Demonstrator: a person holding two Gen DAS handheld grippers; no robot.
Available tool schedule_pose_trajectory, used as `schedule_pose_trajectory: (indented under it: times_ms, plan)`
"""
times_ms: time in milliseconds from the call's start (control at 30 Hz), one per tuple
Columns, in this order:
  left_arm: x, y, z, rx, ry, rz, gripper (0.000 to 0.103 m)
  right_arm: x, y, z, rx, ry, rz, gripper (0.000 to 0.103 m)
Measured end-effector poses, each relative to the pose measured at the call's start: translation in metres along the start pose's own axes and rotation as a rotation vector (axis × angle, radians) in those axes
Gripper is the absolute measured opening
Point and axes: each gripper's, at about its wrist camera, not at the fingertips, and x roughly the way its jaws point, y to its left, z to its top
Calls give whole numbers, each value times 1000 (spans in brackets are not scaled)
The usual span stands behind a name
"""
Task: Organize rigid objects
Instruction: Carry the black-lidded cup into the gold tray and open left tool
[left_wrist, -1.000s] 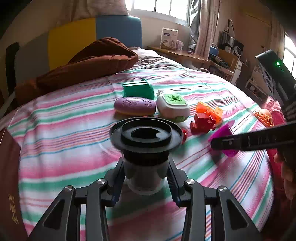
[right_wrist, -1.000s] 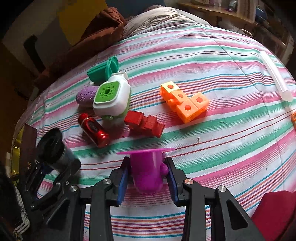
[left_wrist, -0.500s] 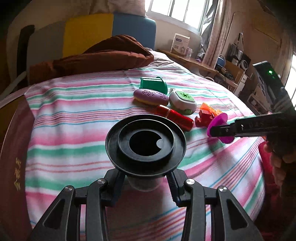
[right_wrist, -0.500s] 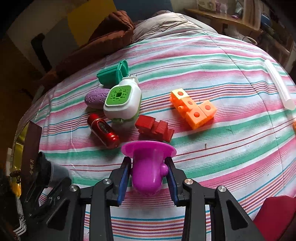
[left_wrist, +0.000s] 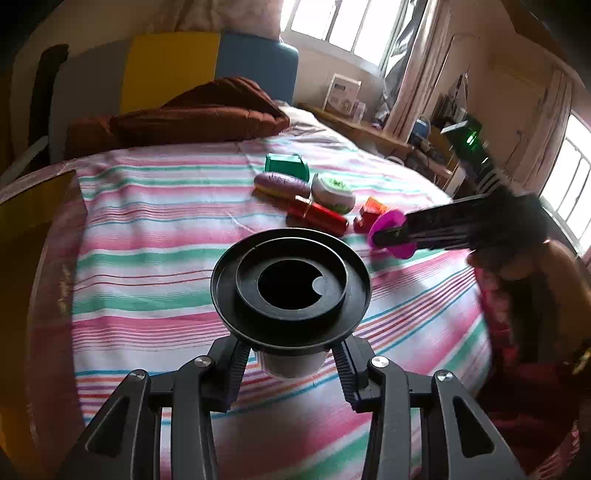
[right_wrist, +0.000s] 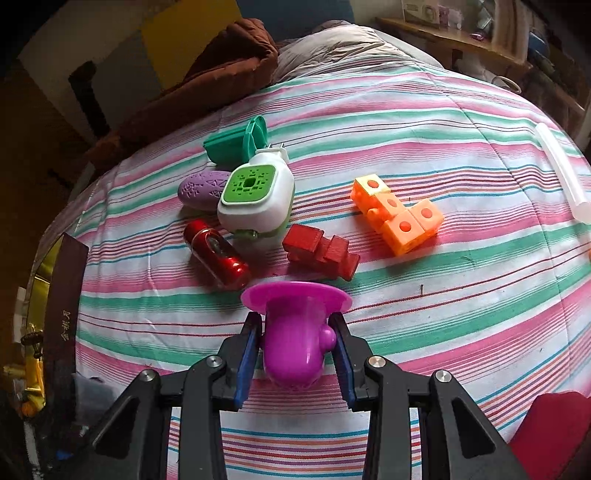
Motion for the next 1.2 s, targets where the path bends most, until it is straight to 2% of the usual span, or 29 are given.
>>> schedule_pose_trajectory:
  times_ms: [233, 400, 633, 833, 967, 1200]
  plan:
    - [-40, 13, 4, -53, -51, -40, 43, -2, 3, 1, -10, -20, -7, 38]
    - [-63, 30, 3, -84, -72, -40, 43, -1, 3, 0, -24, -19, -14, 38]
    - [-90, 64, 3, -166, -109, -5, 43, -4, 8, -1, -54, -37, -20, 38]
    - [-107, 110, -1, -294, -127, 50, 43, -7, 13, -1, -82, -59, -27, 38]
    - [-112, 142, -7, -370, -115, 88, 43, -9, 16, 0, -99, -75, -32, 38]
    - [-103, 183, -23, -448, -19, 144, 43, -10, 20, 0, -123, -88, -45, 38]
